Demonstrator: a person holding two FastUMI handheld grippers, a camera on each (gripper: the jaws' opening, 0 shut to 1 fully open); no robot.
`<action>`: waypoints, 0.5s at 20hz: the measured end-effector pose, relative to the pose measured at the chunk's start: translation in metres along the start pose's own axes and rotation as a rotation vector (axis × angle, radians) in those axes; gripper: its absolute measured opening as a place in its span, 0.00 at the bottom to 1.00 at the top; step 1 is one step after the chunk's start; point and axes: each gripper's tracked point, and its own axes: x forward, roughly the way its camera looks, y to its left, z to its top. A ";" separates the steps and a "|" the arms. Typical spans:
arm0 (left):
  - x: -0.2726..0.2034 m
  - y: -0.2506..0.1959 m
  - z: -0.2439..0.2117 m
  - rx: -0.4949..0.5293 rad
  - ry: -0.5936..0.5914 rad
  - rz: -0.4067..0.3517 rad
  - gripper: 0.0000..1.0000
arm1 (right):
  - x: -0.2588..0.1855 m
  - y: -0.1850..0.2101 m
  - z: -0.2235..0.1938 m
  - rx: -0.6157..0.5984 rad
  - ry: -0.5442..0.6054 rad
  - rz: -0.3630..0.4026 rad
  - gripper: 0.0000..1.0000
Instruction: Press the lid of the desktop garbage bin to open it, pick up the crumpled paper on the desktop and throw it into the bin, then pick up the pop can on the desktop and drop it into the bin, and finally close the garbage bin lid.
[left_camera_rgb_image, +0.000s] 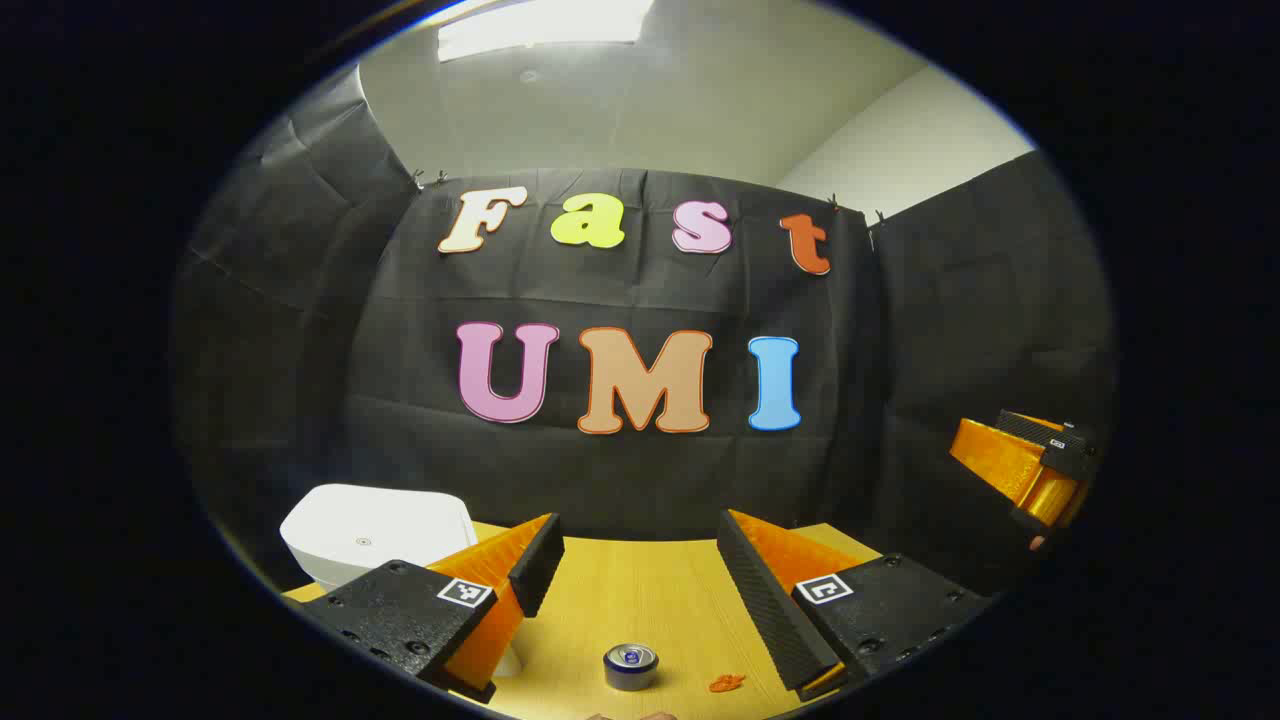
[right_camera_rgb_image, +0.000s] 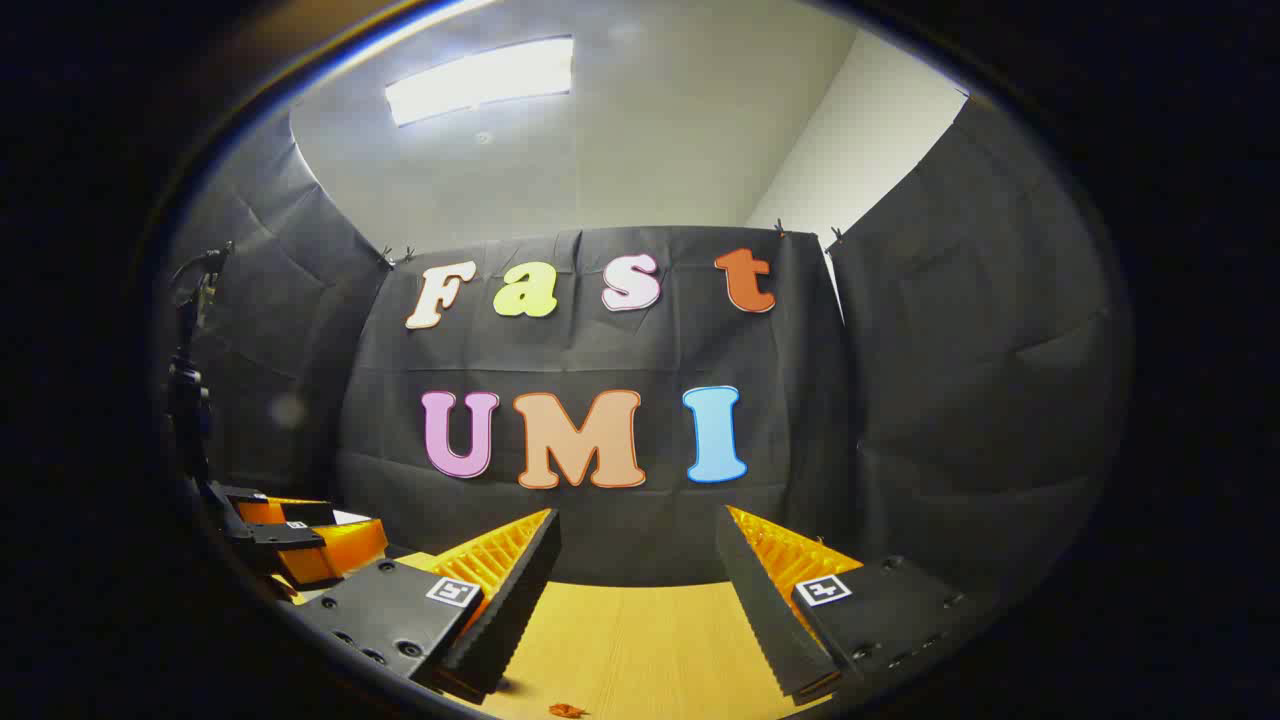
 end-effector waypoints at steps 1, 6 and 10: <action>0.002 -0.003 0.000 0.001 0.001 -0.004 0.94 | 0.001 0.000 0.000 0.002 -0.002 0.008 0.98; 0.008 -0.008 0.010 0.029 -0.027 -0.004 0.94 | 0.013 -0.003 -0.004 0.022 0.005 0.026 0.96; 0.013 -0.007 0.007 0.044 -0.019 0.002 0.94 | 0.021 0.005 -0.011 0.025 0.024 0.053 0.98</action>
